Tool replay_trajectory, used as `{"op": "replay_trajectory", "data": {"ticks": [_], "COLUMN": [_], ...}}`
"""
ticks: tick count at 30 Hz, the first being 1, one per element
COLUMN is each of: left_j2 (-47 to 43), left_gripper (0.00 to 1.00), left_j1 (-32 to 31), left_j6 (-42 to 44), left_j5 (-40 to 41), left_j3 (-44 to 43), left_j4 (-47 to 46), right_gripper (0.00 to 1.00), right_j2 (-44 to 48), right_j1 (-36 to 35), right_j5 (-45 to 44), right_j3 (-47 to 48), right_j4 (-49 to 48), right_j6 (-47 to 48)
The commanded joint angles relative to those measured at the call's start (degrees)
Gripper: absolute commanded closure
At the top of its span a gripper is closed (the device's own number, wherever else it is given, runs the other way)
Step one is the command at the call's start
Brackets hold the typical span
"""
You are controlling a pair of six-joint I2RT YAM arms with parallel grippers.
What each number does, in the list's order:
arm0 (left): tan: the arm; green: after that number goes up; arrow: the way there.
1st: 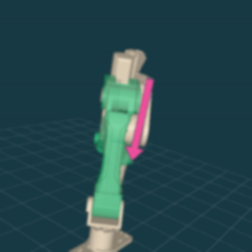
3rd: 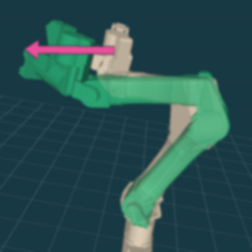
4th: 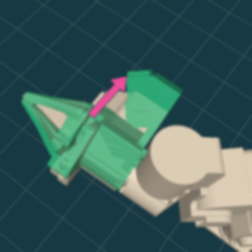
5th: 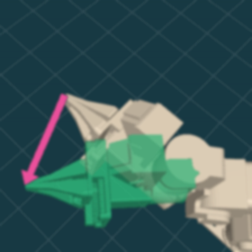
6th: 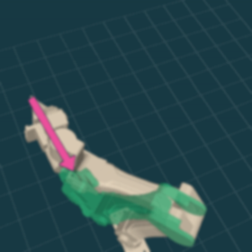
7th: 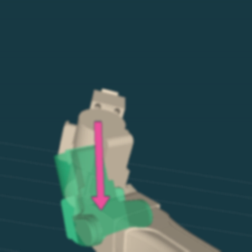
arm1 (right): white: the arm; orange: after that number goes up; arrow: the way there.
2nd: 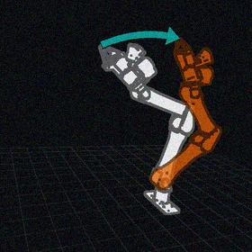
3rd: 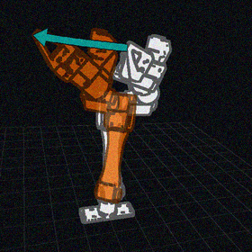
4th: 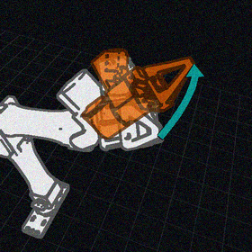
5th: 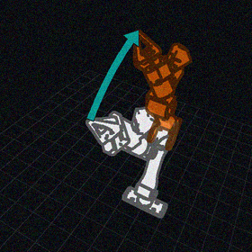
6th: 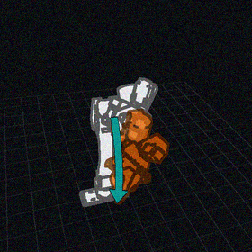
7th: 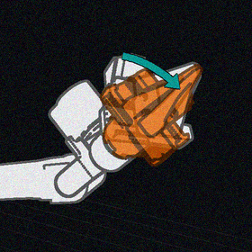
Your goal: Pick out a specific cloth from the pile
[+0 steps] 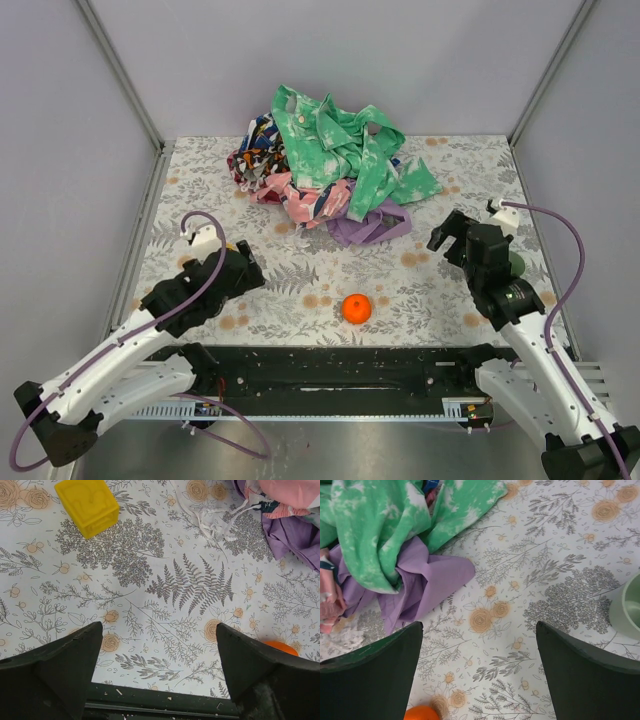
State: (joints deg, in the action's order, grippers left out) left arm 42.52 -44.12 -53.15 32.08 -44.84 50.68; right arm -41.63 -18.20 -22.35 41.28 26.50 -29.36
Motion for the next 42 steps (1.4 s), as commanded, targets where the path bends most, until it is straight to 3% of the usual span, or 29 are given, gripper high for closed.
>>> {"op": "replay_trajectory", "data": {"ticks": [1, 6, 10, 13, 17, 21, 25, 31, 36, 39, 42], "left_j2": [0.54, 0.63, 0.72, 1.94, 6.42, 14.76, 24.86, 40.33, 51.85, 59.23, 67.93], "left_gripper": [0.01, 0.01, 0.01, 0.01, 0.01, 0.01, 0.01, 0.01, 0.01, 0.01, 0.01], "left_j1": [0.44, 0.35, 0.35, 0.44, 0.44, 0.44, 0.35, 0.44, 0.44, 0.61, 0.52], "left_j6": [-0.56, -0.21, 1.37, 5.05, 9.81, 15.78, 20.44, 28.17, 33.27, 37.66, 42.15], "left_j5": [0.09, -0.17, -1.22, -3.59, -7.37, -9.31, -5.54, -6.49, -5.53, -5.35, -5.62], "left_j3": [0.19, 0.45, 0.72, 0.11, -2.79, -9.46, -19.56, -35.72, -47.51, -54.54, -63.41], "left_j4": [-0.14, -0.75, -3.29, -8.29, -14.1, -17.71, -17.63, -18.16, -18.16, -18.16, -16.06], "right_gripper": [0.0, 0.01, 0.01, 0.01, 0.01, 0.01, 0.0, 0.01, 0.01, 0.18, 0.52], "right_j2": [2.51, 5.94, 2.79, -4.05, -20.2, -35.07, -46.94, -54.08, -59.09, -62.25, -61.3], "right_j1": [0.27, 0.27, 0.27, 0.27, 0.18, 0.18, 0.18, 0.0, -0.52, -0.52, -0.61], "right_j5": [4.41, 8.02, 12.32, 14.17, 17.42, 18.39, 22.16, 31.05, 25.8, 21.14, 21.12], "right_j3": [-1.19, -5.76, -3.93, -1.38, 5.81, 12.41, 19.17, 19.46, 21.56, 22.88, 19.21], "right_j4": [-6.1, -11.46, -11.65, -13.57, -14.46, -17.17, -18.94, -25.89, -29.14, -27.65, -31.84], "right_j6": [2.02, 4.05, 6.51, 9.05, 11.43, 14.68, 15.48, 11.18, 5.04, 1.95, 0.89]}}
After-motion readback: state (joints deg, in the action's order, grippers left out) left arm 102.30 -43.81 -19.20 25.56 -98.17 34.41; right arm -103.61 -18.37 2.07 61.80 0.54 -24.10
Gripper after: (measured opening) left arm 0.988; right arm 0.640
